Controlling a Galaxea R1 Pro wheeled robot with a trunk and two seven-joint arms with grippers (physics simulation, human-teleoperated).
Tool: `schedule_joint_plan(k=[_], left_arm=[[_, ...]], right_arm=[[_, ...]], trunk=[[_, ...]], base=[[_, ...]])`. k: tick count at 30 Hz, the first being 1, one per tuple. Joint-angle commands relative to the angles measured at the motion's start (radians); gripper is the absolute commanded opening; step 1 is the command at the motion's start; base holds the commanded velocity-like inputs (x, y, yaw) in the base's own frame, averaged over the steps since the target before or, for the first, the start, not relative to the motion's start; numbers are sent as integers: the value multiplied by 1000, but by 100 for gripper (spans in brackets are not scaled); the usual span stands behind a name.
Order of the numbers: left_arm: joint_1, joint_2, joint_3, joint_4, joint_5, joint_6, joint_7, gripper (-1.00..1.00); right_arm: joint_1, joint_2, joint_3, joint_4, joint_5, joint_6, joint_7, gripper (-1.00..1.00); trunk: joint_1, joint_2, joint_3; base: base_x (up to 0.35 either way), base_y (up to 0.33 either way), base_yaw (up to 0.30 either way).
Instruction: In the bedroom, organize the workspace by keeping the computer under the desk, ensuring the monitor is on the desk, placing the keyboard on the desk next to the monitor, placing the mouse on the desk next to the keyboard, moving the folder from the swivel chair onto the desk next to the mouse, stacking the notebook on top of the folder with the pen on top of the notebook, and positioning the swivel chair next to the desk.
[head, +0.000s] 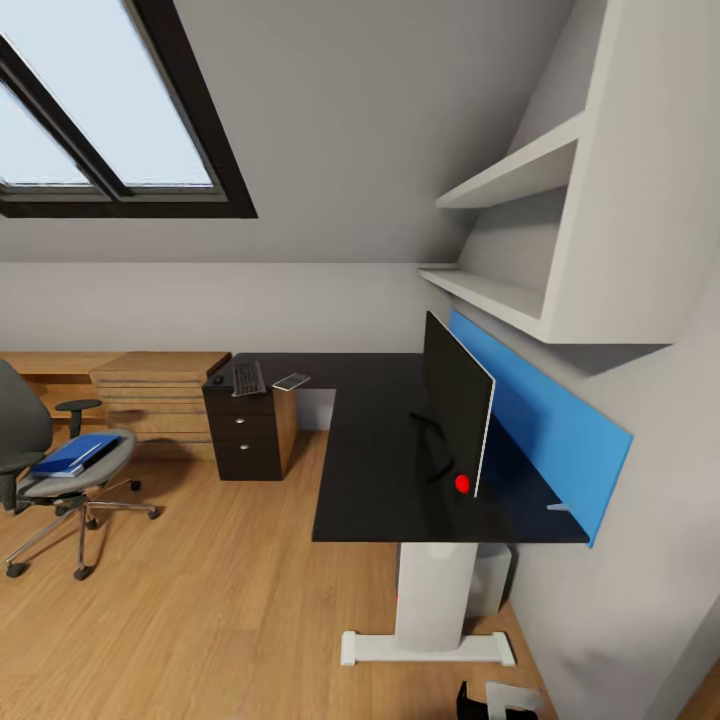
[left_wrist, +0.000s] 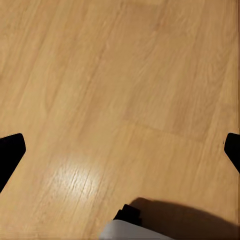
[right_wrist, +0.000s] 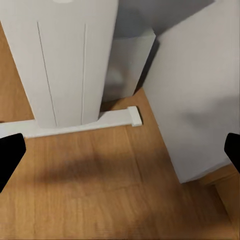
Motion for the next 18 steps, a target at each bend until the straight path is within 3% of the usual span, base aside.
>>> schedule_joint_plan(k=[1, 11, 18], left_arm=[[-1, -4, -8, -8, 5, 8, 14, 100], [-1, -8, -5, -46, 10, 52, 43, 100], [-2, -6, 2, -12, 12, 49, 41, 100]], right_arm=[[-2, 1, -6, 7, 9, -3, -10, 100], [-5, 2, 1, 63, 10, -9, -13, 100], [-5, 7, 2, 83, 10, -11, -9, 100]], trunk=[[0, -1, -1], [0, -1, -1], [0, -1, -1]], base=[[0, 135, 0], [0, 291, 2], [0, 327, 263]])
